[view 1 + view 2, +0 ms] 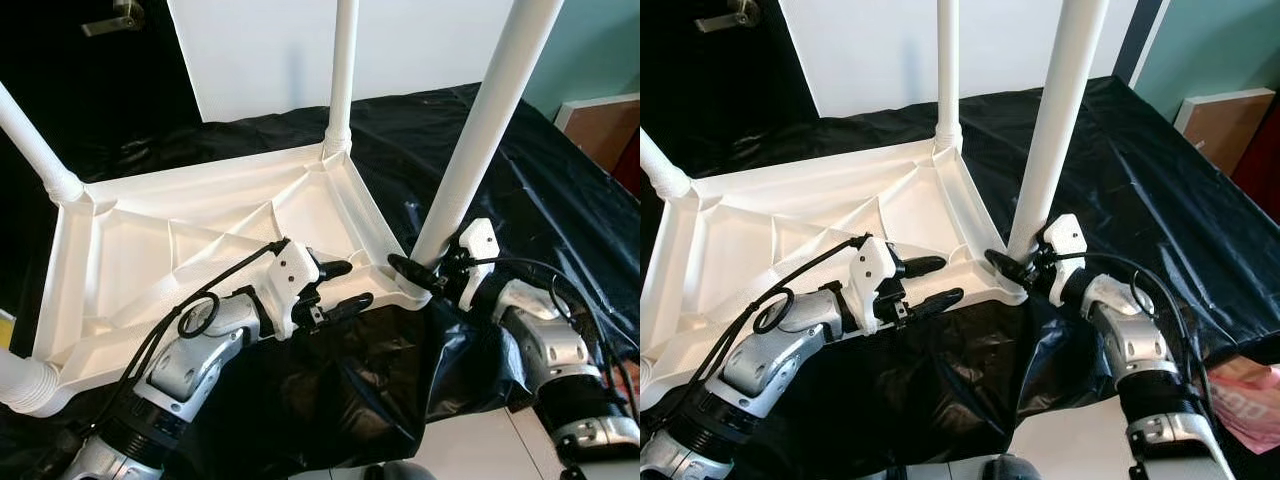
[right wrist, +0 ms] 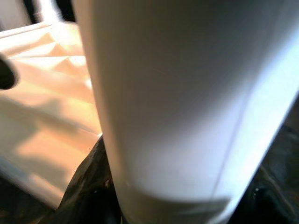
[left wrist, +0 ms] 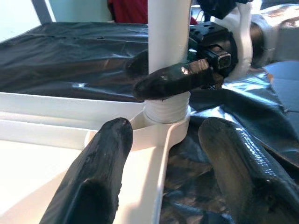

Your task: Building children table

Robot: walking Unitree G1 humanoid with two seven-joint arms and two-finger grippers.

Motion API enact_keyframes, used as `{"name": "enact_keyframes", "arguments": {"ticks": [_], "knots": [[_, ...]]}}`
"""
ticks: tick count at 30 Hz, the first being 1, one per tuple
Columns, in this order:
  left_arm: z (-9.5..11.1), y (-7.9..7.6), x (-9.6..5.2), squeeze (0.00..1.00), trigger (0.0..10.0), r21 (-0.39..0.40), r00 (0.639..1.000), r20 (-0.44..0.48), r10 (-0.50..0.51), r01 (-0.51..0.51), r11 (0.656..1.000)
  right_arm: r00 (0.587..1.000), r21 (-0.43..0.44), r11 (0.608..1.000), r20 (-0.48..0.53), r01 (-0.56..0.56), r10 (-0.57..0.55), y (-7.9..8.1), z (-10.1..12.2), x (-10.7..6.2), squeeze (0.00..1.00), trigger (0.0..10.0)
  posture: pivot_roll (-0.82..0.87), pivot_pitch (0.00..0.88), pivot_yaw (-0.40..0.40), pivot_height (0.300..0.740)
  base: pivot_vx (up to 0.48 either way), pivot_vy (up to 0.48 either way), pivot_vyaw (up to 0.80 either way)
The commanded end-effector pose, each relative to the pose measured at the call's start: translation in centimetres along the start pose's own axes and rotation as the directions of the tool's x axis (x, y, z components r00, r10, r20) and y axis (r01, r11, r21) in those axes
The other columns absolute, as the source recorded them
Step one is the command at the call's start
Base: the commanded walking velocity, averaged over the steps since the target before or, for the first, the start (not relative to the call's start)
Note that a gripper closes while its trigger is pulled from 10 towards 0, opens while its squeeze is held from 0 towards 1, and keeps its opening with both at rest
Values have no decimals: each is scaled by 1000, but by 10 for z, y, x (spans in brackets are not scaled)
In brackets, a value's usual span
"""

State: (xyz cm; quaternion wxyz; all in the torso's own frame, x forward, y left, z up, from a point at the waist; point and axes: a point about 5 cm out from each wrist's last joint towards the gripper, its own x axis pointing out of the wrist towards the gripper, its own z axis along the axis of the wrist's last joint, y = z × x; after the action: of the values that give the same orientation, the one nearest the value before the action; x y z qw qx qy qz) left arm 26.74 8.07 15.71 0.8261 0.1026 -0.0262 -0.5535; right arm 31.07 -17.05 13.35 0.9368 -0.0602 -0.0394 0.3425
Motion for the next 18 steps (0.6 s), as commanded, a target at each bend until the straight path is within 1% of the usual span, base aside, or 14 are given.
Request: {"name": "enact_keyframes", "arguments": {"ticks": [1, 3, 7, 8, 9, 10, 11, 12, 13, 14, 15, 16, 17, 18], "knots": [[-2, 2, 0, 0, 10000, 18, 1000, -5, -12, 12, 1000, 994, 14, 995, -27, 103, -103, 5, -8, -1, 0, 10000, -18, 41, 14, 740, 0, 0, 0], [-4, 2, 1, 0, 10000, 1, 1000, -10, -21, 21, 1000, 988, 15, 988, -27, 152, -152, 9, -9, -1, 0, 10000, -27, 45, 21, 740, 0, 0, 0], [-8, 2, 1, 0, 10000, -3, 999, -27, -38, 37, 999, 981, 16, 981, -26, 192, -192, 13, -11, -1, 0, 10000, -33, 47, 25, 740, 0, 0, 0], [-10, 2, 1, 0, 10000, -19, 998, -35, -48, 47, 999, 979, 13, 979, -23, 204, -203, 15, -11, 0, 0, 10000, -38, 48, 27, 740, 0, 0, 0], [-12, 3, 1, 1000, 10000, -42, 998, -40, -47, 46, 998, 971, 23, 971, -15, 240, -239, 18, -11, 0, 0, 10000, -47, 51, 34, 740, 0, 0, 0], [-13, 5, 1, 1000, 10000, -58, 998, -42, -47, 44, 997, 960, 39, 959, -7, 280, -280, 22, -11, 1, 0, 10000, -50, 51, 36, 740, 0, 0, 0], [-13, 5, 1, 1000, 10000, -58, 998, -42, -47, 44, 997, 960, 39, 959, -7, 280, -280, 22, -11, 1, 0, 10000, -50, 51, 36, 740, 0, 0, 0], [-14, 6, 1, 1000, 10000, -61, 998, -45, -48, 46, 997, 944, 66, 942, 4, 328, -329, 26, -10, 2, 0, 10000, -51, 51, 36, 740, 0, 0, 0], [-14, 6, 1, 1000, 10000, -61, 998, -45, -48, 46, 997, 944, 66, 942, 4, 328, -329, 26, -10, 2, 0, 10000, -51, 51, 36, 740, 0, 0, 0], [-14, 7, 1, 1000, 10000, -44, 998, -52, -37, 35, 998, 928, 81, 925, 10, 370, -372, 29, -9, 2, 0, 10000, -51, 53, 38, 740, 0, 0, 0], [-14, 7, 1, 1000, 10000, -44, 998, -52, -37, 35, 998, 928, 81, 925, 10, 370, -372, 29, -9, 2, 0, 10000, -51, 53, 38, 740, 0, 0, 0], [-15, 9, 2, 0, 10000, -22, 998, -58, -29, 28, 999, 876, 118, 870, -2, 479, -482, 35, -9, 2, 0, 10000, -54, 52, 42, 740, 0, 0, 0], [-15, 9, 2, 0, 10000, -22, 998, -58, -29, 28, 999, 876, 118, 870, -2, 479, -482, 35, -9, 2, 0, 10000, -54, 52, 42, 740, 0, 0, 0], [-16, 9, 3, 0, 10000, -17, 998, -59, -27, 26, 1000, 853, 125, 845, -13, 520, -522, 36, -10, 1, 0, 10000, -54, 52, 42, 740, 0, 0, 0]]}}
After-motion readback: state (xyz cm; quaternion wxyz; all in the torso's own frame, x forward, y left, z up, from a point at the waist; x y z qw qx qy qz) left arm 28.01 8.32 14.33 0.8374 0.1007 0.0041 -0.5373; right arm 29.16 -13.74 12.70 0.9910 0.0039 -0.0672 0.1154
